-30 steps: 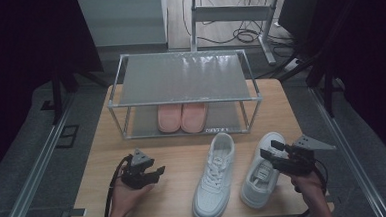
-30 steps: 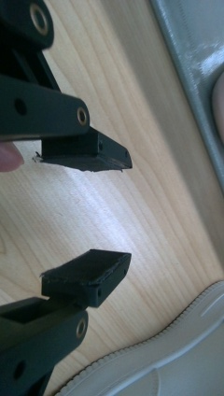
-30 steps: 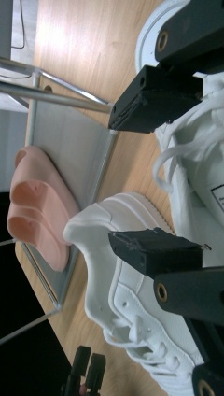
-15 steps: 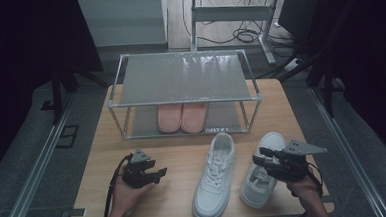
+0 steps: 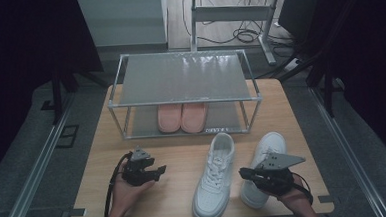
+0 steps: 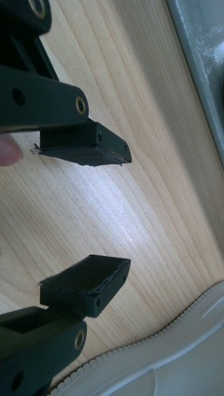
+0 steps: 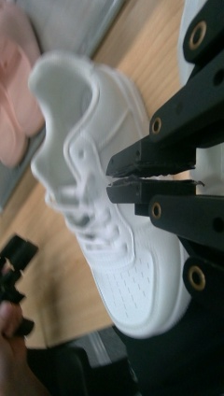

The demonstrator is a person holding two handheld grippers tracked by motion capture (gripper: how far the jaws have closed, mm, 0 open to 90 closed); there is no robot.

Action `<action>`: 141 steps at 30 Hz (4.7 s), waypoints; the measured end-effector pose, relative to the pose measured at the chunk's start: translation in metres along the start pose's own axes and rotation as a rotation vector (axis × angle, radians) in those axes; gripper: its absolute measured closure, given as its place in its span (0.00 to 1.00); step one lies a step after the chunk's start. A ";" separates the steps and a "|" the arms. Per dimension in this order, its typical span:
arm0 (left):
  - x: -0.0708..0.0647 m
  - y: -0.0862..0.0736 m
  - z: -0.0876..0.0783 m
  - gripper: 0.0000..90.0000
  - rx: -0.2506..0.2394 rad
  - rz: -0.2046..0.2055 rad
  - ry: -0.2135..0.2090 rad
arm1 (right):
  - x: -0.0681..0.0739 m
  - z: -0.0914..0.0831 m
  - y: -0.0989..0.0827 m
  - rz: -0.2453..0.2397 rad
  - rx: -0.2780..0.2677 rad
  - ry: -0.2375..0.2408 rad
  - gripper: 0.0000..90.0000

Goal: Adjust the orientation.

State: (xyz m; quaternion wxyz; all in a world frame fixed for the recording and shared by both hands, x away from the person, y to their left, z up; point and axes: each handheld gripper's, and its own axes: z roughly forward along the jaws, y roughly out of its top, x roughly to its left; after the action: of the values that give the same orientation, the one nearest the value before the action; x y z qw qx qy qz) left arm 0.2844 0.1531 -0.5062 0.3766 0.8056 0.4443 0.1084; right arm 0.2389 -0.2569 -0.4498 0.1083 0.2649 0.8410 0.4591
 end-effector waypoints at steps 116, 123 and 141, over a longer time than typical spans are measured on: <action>0.016 -0.001 -0.008 0.48 -0.006 -0.047 0.019 | 0.071 0.106 0.073 -0.232 0.185 -0.004 1.00; 0.014 -0.001 -0.008 0.48 -0.007 -0.046 0.016 | 0.043 0.057 0.088 -0.193 0.134 -0.060 1.00; 0.013 0.000 -0.005 0.48 0.001 -0.044 0.015 | -0.044 0.039 0.074 -0.012 0.207 -0.116 1.00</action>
State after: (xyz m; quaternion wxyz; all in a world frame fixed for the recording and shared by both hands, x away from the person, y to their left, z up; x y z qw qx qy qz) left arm 0.2892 0.1665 -0.5050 0.3751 0.7950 0.4647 0.1062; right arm 0.3176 -0.2207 -0.4128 0.1317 0.2955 0.8778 0.3533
